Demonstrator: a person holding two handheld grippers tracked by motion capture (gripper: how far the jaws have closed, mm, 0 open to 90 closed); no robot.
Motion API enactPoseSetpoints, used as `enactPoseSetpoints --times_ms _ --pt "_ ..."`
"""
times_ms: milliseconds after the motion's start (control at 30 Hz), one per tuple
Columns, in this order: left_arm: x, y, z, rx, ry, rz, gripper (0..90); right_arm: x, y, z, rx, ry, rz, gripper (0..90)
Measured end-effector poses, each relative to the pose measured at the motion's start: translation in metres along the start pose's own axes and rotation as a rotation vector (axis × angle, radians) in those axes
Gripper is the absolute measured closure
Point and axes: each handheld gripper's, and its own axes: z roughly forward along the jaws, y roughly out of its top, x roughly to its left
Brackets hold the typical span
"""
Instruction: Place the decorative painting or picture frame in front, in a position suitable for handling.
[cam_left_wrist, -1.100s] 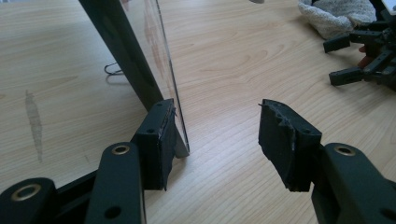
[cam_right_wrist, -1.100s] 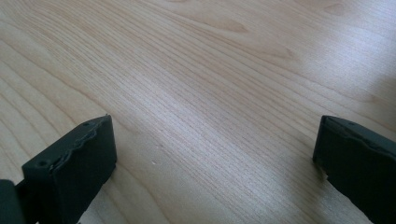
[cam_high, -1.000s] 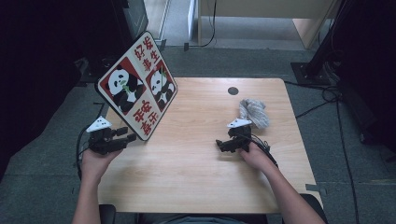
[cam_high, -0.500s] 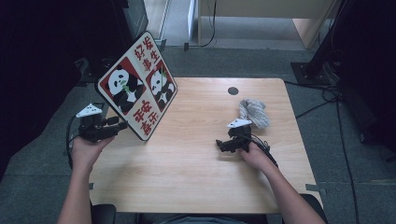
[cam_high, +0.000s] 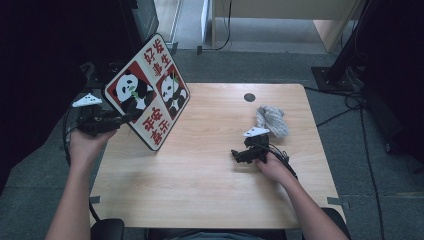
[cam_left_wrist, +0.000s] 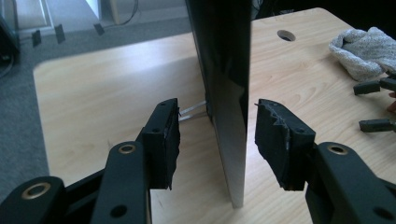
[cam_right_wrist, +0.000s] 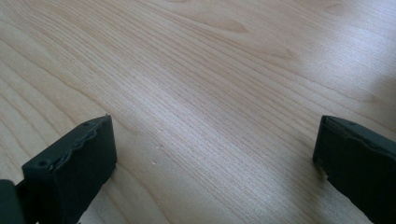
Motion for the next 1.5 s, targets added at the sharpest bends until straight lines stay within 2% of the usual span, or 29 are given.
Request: enactPoseSetpoints --times_ms 133,167,300,333,500,567,600,633,700,833,933,1167,1267,1500 --pt "0.006 0.018 -0.001 0.003 -0.021 -0.012 50.5 0.0 0.0 0.0 0.0 0.001 -0.002 0.0" --pt "0.006 0.018 -0.001 0.003 -0.021 -0.012 50.5 0.0 0.0 0.0 0.0 0.001 -0.002 0.0" --pt "0.006 0.038 -0.005 -0.002 -0.025 0.001 51.6 0.0 0.0 0.0 -0.001 0.001 -0.001 0.0" --pt "0.006 0.038 -0.005 -0.002 -0.025 0.001 51.6 0.0 0.0 0.0 -0.001 0.001 -0.001 0.0" --pt "0.006 0.059 -0.005 0.008 -0.034 0.009 51.8 0.0 0.0 0.0 0.0 0.001 0.002 0.0" --pt "0.006 0.068 -0.004 0.019 -0.026 0.019 51.8 0.0 0.0 0.0 0.001 0.002 0.001 0.0" --pt "0.008 0.077 -0.003 0.031 -0.027 0.013 51.7 0.0 0.0 0.0 0.002 0.001 0.001 0.0" --pt "0.008 0.077 -0.003 0.031 -0.027 0.013 51.8 0.0 0.0 0.0 0.002 0.001 0.001 0.0" --pt "0.011 0.087 0.0 0.042 -0.039 -0.002 51.8 0.0 0.0 0.0 0.002 0.001 0.001 0.0" --pt "0.019 0.107 0.005 0.07 -0.045 -0.006 51.8 0.0 0.0 0.0 0.003 0.002 0.0 0.0" --pt "0.02 0.115 0.006 0.074 -0.034 0.004 51.8 0.0 0.0 0.0 0.003 0.003 -0.001 0.0" --pt "0.019 0.133 0.012 0.123 -0.016 0.049 52.0 0.001 0.002 0.001 0.005 0.021 -0.014 0.0" --pt "0.022 0.137 0.015 0.112 -0.021 0.04 52.1 0.001 0.002 0.001 0.004 0.02 -0.013 0.0" --pt "0.029 0.14 0.027 0.149 -0.019 0.039 54.7 0.001 0.002 0.001 0.005 0.021 -0.013 0.0"
